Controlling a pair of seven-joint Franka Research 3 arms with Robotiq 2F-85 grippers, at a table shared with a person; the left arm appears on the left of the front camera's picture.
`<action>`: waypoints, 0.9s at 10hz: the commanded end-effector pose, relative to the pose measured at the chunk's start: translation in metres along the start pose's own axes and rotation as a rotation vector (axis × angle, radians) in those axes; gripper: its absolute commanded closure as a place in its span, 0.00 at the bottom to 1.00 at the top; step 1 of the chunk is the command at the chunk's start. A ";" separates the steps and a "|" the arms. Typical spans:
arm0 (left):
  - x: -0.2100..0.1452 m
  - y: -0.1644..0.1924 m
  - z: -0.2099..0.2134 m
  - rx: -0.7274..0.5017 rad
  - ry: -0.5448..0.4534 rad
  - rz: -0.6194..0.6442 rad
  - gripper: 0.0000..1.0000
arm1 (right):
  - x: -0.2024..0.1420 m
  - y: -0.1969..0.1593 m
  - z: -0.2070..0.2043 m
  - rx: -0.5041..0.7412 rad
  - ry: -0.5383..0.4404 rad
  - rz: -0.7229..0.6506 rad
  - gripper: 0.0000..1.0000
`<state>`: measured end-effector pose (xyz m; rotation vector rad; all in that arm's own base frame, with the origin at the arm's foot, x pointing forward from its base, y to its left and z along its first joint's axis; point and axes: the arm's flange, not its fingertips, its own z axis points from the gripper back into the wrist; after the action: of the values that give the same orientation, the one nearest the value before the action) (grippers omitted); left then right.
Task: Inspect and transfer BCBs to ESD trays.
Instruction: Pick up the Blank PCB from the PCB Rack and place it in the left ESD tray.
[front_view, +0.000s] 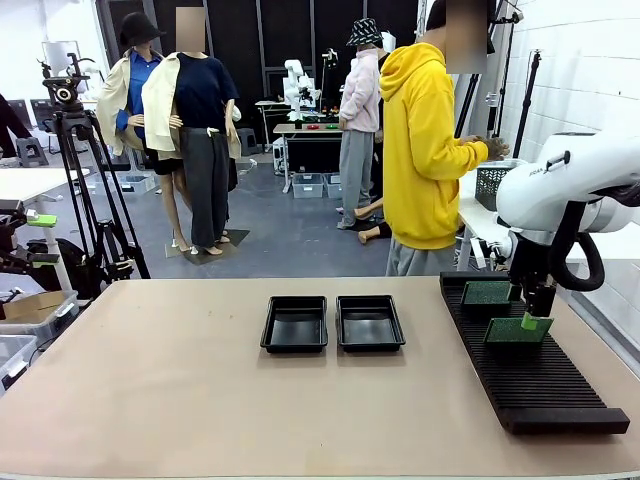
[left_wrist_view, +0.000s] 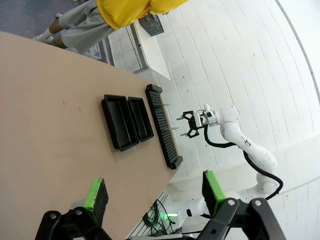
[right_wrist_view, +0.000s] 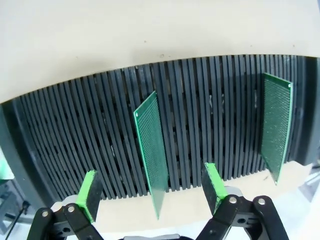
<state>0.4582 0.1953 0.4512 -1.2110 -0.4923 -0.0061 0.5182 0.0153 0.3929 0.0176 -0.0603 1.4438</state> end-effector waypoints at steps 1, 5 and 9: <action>0.000 -0.002 0.001 -0.001 -0.003 0.007 0.00 | -0.003 -0.007 -0.007 -0.008 0.040 0.016 0.00; 0.000 -0.002 0.001 -0.001 -0.003 0.007 0.00 | -0.011 -0.018 -0.015 -0.052 0.066 0.063 0.00; 0.000 -0.002 0.001 -0.001 -0.003 0.007 0.00 | -0.012 -0.028 -0.020 -0.090 0.071 0.125 0.00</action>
<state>0.4582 0.1953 0.4512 -1.2109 -0.4924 -0.0060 0.5388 0.0048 0.3767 -0.0982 -0.0607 1.5277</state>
